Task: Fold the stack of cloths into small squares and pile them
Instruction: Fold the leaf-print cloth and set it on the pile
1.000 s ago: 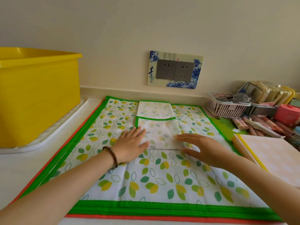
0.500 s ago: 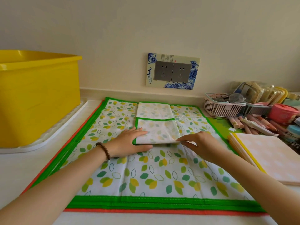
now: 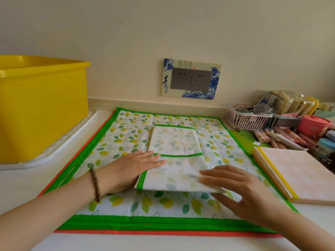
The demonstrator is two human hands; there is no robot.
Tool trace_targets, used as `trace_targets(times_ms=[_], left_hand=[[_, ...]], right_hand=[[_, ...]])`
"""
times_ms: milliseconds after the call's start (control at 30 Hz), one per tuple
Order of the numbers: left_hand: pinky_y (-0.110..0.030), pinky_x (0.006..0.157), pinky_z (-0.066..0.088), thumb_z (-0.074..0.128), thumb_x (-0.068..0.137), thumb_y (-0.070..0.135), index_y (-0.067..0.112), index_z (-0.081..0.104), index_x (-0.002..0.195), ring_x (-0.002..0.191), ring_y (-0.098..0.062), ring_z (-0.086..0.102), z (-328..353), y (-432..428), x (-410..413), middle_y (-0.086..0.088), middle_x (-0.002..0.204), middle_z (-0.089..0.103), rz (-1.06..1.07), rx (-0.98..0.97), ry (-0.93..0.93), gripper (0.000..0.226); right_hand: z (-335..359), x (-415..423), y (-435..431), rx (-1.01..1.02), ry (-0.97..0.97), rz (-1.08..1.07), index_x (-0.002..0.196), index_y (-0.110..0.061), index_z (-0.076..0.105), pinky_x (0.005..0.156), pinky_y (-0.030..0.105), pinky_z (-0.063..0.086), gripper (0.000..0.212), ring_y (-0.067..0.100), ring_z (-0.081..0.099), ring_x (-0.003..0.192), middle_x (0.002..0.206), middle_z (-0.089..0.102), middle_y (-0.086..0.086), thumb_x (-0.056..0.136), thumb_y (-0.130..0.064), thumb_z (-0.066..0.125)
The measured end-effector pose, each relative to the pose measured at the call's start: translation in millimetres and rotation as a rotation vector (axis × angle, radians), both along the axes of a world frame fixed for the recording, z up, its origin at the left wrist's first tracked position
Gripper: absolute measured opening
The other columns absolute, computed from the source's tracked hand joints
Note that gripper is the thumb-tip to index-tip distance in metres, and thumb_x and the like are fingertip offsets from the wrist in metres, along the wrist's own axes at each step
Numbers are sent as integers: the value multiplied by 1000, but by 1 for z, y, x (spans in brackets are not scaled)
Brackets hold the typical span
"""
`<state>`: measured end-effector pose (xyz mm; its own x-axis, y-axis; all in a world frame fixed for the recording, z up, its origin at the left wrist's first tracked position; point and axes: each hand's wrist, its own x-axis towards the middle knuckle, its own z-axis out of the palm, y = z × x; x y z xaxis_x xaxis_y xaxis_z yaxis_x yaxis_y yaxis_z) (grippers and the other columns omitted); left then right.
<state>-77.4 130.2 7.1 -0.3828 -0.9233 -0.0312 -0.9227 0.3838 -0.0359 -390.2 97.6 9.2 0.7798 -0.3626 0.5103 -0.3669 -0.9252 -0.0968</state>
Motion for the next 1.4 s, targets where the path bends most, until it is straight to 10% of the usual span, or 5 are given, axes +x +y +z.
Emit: trace_targets(times_ms=[233, 500, 633, 800, 1400], left_hand=[[-21, 108, -19, 0, 78, 36, 61, -25, 127, 141, -2, -6, -3, 16, -7, 17, 154, 2, -90, 13, -5, 61], [-6, 106, 2, 47, 97, 28, 39, 22, 145, 137, 3, 21, -4, 14, -6, 20, 152, 24, 18, -42, 193, 55], [-9, 101, 30, 51, 95, 15, 33, 53, 130, 119, 3, 46, 1, 8, -9, 18, 132, 50, 164, -49, 477, 40], [-9, 70, 49, 69, 83, 23, 31, 69, 83, 74, 11, 63, 6, -6, -9, 19, 79, 69, 256, -80, 865, 8], [-18, 51, 47, 74, 79, 23, 7, 56, 120, 46, -1, 55, 0, -45, -6, -3, 81, 72, 542, 4, 972, 47]], right_hand=[[3, 10, -29, 244, 334, -66, 139, -51, 29, 114, 17, 9, 72, -10, 7, 140, 149, 17, -33, 80, -10, 38], [-2, 11, -45, 205, 465, -104, 135, -63, 16, 115, 20, 13, 68, -11, 14, 137, 148, 14, -34, 87, -17, 35], [1, 12, -46, 301, 281, -97, 132, -46, 42, 103, 16, 29, 50, -12, 38, 124, 137, 44, -26, 83, -51, 48], [8, 32, -51, 650, -37, -310, 91, -26, 58, 68, 18, 47, 16, 13, 58, 80, 87, 62, -8, 92, -39, 47], [2, 56, -96, 815, -294, -558, 93, -21, 60, 41, 10, 41, 22, 5, 55, 54, 74, 64, -5, 79, -31, 73]])
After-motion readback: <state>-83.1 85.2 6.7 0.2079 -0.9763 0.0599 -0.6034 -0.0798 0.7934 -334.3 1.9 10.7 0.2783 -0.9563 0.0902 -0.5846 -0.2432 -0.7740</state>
